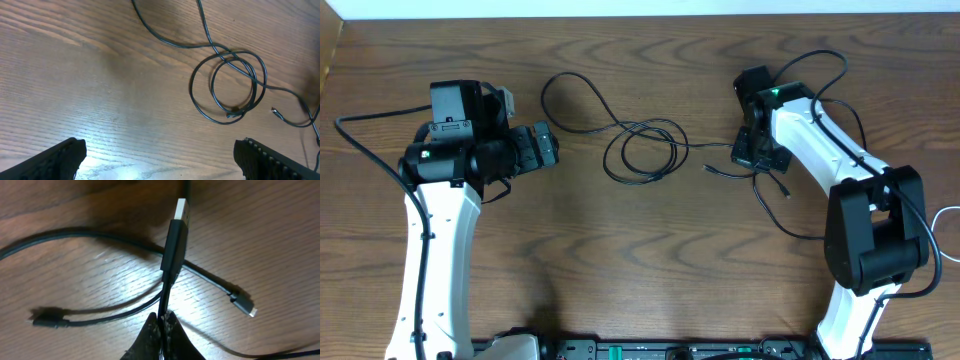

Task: Untangle cables
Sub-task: 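Lower the right gripper back toward the cable near the center, then regrasp the black cable below the USB plug with the right gripper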

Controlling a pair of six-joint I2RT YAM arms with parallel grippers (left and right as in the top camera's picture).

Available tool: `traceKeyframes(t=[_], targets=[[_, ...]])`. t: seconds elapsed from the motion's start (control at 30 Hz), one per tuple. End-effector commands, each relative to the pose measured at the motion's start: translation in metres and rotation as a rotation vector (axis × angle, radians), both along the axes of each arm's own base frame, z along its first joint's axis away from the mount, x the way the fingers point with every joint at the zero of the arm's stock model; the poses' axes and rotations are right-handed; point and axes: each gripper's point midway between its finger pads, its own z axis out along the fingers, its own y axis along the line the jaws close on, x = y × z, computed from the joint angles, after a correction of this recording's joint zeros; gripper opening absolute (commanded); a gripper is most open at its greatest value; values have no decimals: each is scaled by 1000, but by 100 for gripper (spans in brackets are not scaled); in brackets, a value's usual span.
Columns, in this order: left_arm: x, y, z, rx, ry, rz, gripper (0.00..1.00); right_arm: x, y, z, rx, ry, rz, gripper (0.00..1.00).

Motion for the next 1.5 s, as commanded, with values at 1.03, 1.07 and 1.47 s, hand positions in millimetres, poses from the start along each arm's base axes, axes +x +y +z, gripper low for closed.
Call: traceKeyframes(t=[1.03, 1.07, 1.47], targets=[[-3, 0, 3, 13, -14, -26, 99, -8, 2, -45, 35, -35, -40, 13], [-3, 0, 3, 13, -14, -26, 99, -8, 2, -44, 34, -35, -41, 13], [-3, 0, 3, 19, -16, -37, 100, -9, 6, -41, 53, -34, -32, 4]])
